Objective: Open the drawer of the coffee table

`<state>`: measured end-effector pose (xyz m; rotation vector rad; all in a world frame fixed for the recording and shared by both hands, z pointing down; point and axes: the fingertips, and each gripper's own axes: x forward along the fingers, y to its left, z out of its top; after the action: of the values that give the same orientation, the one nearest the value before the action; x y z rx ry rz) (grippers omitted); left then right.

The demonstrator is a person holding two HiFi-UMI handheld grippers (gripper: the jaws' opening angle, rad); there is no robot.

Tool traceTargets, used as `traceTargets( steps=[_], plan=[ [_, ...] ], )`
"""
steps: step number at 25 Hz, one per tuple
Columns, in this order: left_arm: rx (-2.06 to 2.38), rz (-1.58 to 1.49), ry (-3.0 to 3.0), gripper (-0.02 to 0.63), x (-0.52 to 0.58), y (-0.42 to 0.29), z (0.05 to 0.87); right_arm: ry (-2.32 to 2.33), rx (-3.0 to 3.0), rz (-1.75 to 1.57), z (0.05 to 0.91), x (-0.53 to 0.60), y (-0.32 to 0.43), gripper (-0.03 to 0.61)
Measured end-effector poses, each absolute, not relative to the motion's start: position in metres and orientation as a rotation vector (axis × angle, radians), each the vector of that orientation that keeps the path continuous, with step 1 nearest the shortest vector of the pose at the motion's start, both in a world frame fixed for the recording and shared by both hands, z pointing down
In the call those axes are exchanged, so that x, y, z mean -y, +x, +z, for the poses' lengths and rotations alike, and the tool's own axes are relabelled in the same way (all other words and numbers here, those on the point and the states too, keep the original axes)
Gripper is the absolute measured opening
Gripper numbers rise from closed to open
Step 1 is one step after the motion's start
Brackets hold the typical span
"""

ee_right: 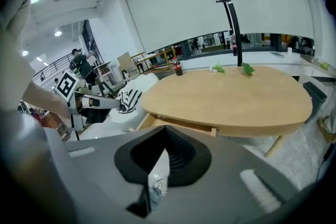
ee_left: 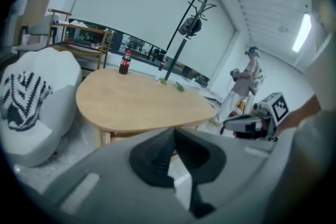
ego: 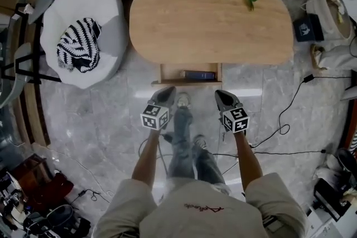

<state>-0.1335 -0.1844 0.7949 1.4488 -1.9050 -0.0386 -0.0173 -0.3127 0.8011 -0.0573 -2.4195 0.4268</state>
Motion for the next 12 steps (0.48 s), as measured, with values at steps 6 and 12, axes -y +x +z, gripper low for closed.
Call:
traceTargets(
  steps=[6, 12],
  plan=[
    [1.945, -0.068, 1.483, 0.000, 0.202, -0.155, 0.708, -0.033, 2.483, 0.406, 0.720, 0.326, -0.049, 0.003],
    [2.021, -0.074, 1.539, 0.000, 0.223, -0.194, 0.614, -0.017, 2.569, 0.374, 0.629, 0.337, -0.094, 0.003]
  ],
)
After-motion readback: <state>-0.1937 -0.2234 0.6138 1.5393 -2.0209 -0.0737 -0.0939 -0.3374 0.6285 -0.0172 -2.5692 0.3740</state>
